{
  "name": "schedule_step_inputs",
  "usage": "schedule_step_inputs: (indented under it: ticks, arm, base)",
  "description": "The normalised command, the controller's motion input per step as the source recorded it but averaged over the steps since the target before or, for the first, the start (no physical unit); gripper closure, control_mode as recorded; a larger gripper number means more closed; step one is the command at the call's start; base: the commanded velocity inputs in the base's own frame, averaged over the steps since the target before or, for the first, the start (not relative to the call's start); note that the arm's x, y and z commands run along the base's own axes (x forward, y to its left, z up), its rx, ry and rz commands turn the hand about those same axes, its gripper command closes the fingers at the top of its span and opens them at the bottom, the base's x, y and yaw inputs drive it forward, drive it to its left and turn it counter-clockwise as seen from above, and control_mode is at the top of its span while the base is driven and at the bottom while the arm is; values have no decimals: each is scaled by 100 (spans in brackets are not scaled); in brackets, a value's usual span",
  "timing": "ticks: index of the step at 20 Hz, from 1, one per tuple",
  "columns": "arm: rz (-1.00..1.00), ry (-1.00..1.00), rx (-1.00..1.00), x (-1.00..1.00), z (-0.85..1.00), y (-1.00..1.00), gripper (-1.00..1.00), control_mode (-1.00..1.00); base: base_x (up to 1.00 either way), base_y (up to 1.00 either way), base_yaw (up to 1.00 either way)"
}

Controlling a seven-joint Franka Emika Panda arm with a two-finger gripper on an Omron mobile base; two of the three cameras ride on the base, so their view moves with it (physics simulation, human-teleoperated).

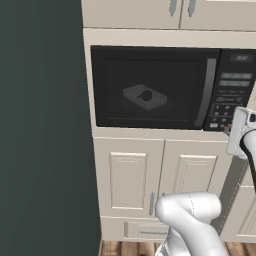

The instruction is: Place the tupperware containing the shrimp and tomato meal in the microwave. Close the microwave door and press the start button to reheat the meal.

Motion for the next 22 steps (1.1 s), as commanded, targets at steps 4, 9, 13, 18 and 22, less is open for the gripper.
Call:
schedule_step_inputs:
  ticks: [4, 9, 13, 18, 22]
  arm:
    - [0, 0, 0, 20, -2, 0, 100, -100]
    - [0, -1, 0, 16, -11, 0, 100, -100]
    - [0, -2, 0, 11, -16, 0, 100, -100]
    - [0, -2, 0, 10, -16, -2, 100, -100]
    - [0, -2, 0, 12, -12, -7, 100, -100]
  base:
    - [0, 0, 0]
    - [0, 0, 0]
    - [0, 0, 0]
    - [0, 0, 0]
    - [0, 0, 0]
